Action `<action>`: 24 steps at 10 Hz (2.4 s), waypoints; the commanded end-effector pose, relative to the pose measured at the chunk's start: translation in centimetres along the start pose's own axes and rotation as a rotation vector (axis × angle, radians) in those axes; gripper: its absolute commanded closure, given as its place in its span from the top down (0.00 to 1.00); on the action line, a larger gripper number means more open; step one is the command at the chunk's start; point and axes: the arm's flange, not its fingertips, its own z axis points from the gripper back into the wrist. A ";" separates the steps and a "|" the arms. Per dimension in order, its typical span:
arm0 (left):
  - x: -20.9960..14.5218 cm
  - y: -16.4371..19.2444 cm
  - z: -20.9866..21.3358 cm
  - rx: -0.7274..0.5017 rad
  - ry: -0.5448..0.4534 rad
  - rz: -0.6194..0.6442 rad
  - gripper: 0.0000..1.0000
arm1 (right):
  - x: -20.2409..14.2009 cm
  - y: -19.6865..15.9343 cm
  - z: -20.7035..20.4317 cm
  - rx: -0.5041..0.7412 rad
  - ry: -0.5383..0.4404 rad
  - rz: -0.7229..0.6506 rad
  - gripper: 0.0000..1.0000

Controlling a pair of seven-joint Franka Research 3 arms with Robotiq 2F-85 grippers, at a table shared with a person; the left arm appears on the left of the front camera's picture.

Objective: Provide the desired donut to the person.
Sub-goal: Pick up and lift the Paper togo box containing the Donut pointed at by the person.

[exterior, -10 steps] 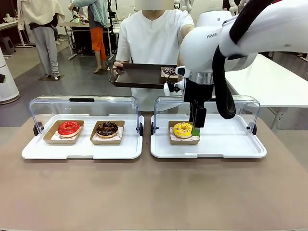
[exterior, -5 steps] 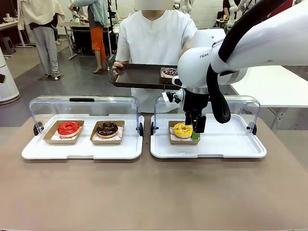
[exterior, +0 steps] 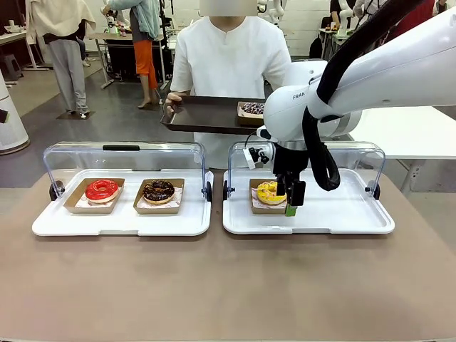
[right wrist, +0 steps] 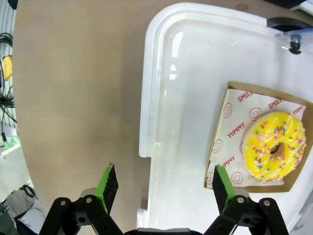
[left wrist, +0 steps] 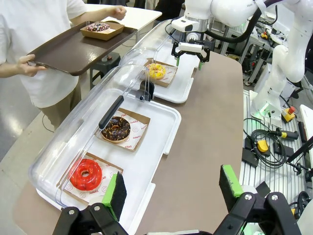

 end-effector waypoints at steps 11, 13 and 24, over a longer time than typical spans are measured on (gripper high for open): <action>0.1 0.0 0.1 -0.002 -0.015 -0.004 1.00 | 0.2 -0.5 -1.4 -0.098 -0.026 0.005 1.00; 0.1 0.0 0.1 -0.002 -0.015 -0.004 1.00 | -0.2 -1.0 -2.5 -0.076 -0.001 -0.046 1.00; 0.1 0.0 0.1 -0.002 -0.015 -0.004 1.00 | -1.5 -3.1 -5.0 -0.107 0.038 -0.153 1.00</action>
